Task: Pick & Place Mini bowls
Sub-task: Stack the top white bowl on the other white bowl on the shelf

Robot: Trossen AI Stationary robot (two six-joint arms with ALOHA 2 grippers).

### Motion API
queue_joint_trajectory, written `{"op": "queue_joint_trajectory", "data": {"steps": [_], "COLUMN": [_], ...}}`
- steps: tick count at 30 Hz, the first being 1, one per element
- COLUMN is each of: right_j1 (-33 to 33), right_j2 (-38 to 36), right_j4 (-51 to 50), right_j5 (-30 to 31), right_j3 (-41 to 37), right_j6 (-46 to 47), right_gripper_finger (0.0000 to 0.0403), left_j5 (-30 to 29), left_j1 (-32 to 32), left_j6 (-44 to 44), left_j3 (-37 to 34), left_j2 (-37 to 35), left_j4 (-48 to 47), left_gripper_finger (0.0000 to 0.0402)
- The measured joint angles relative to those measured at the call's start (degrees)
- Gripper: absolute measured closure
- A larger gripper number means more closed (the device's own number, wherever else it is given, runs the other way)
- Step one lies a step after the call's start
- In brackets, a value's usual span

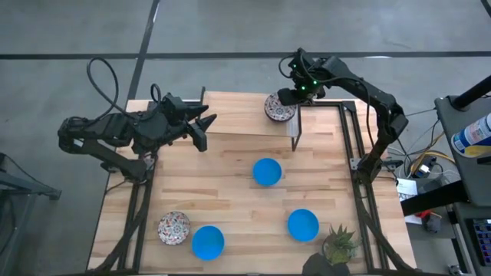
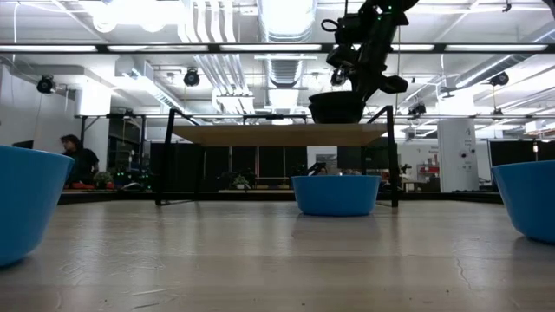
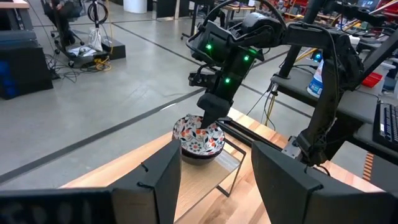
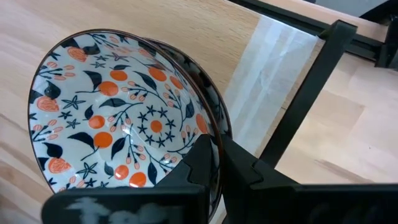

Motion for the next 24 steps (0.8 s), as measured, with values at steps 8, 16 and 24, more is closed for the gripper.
{"op": "queue_joint_trajectory", "data": {"steps": [8, 16, 24], "right_j1": [0.1, 0.4, 0.5], "right_j2": [0.0, -0.1, -1.0], "right_j4": [0.1, 0.2, 0.1], "right_j5": [0.0, -0.4, 0.0], "right_j3": [-0.1, 0.0, 1.6], "right_j6": [-0.4, -0.9, -1.5], "right_gripper_finger": [0.0374, 0.0288, 0.026], "left_j5": [0.0, 0.0, 0.0], "left_j1": [0.0, 0.0, 0.0], "left_j6": [0.0, 0.0, -0.1], "left_j3": [0.0, 0.0, -0.1], "left_j2": [0.0, 0.0, 0.0], "left_j4": [0.0, 0.0, -0.9], "left_gripper_finger": [0.0214, 0.0214, 0.0214]}}
